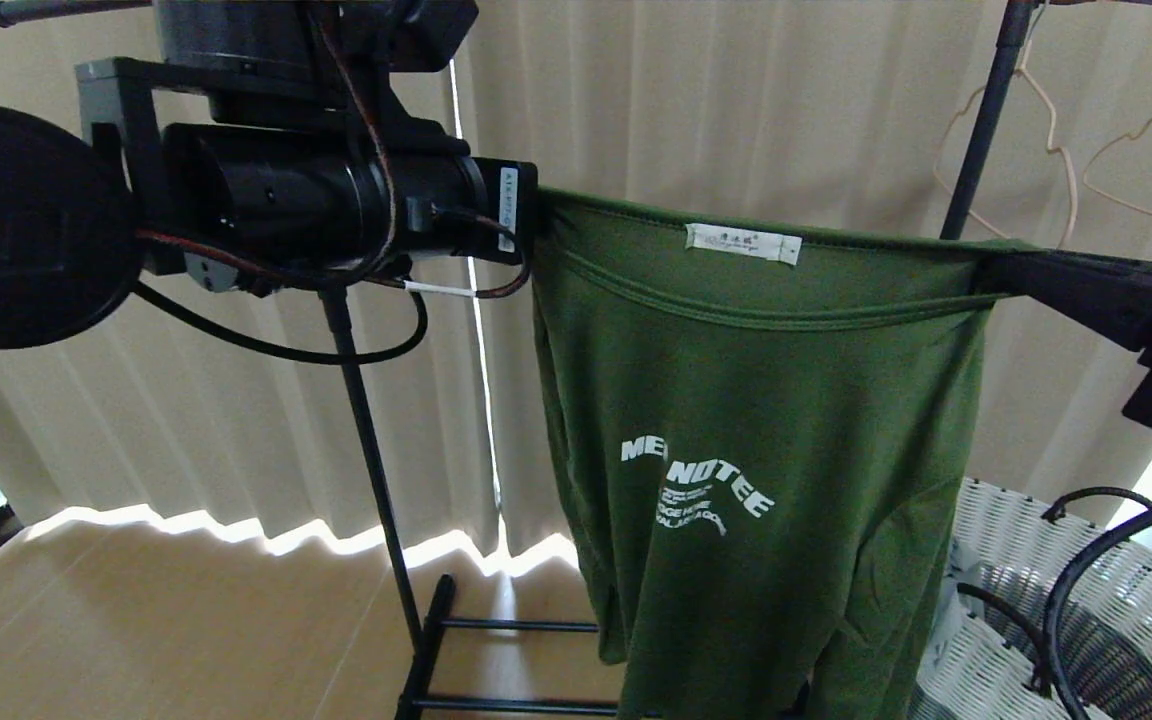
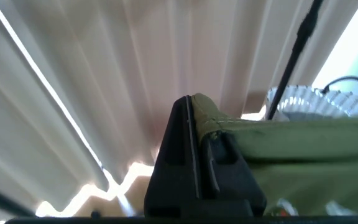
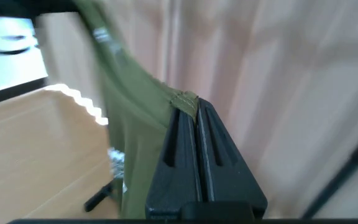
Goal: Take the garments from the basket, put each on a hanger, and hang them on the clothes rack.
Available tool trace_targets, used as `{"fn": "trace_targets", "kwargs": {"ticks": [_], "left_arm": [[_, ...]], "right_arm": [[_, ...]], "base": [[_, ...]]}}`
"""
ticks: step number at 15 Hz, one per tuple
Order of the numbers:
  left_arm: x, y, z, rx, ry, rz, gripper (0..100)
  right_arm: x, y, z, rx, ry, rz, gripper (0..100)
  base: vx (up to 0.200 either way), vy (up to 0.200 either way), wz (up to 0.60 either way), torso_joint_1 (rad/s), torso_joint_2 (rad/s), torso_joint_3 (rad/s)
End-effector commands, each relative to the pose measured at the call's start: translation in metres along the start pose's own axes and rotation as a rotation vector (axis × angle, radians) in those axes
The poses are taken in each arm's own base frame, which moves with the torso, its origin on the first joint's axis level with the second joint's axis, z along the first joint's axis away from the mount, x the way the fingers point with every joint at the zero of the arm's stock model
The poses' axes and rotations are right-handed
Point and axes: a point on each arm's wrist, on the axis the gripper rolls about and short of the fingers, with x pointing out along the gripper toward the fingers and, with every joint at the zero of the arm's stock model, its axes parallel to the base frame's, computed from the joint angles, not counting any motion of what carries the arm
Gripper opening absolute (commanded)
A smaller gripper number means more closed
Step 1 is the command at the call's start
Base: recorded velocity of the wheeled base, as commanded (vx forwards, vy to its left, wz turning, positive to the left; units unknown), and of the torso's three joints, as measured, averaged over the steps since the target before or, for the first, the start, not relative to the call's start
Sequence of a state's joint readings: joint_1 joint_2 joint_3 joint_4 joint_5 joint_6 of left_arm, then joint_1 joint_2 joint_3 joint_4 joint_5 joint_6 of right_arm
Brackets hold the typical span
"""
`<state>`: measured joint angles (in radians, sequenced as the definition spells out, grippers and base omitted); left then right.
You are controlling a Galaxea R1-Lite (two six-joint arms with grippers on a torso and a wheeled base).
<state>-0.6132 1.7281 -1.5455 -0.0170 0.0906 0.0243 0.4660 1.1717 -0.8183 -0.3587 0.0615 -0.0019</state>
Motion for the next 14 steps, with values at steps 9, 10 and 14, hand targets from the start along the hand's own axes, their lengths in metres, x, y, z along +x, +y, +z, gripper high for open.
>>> {"fn": "trace_targets", "kwargs": {"ticks": [9,10,14], "left_arm": [[-0.097,0.008,0.000,0.012,0.001,-0.011,0],[-0.096,0.007,-0.015,0.020,0.053,-0.017,0],[-0.092,0.004,-0.015,0.020,0.033,-0.027,0]], "right_arm": [[0.097,-0.023,0.004,0.000,-0.053,-0.061,0],[0.096,-0.023,0.001,0.001,-0.044,-0.060,0],[0.085,-0.021,0.009,-0.004,-0.071,-0.058,0]], "base": [[0.000,0.000,0.00,0.000,0.00,0.000],[0.000,0.000,0.00,0.000,0.00,0.000],[0.000,0.000,0.00,0.000,0.00,0.000]]}}
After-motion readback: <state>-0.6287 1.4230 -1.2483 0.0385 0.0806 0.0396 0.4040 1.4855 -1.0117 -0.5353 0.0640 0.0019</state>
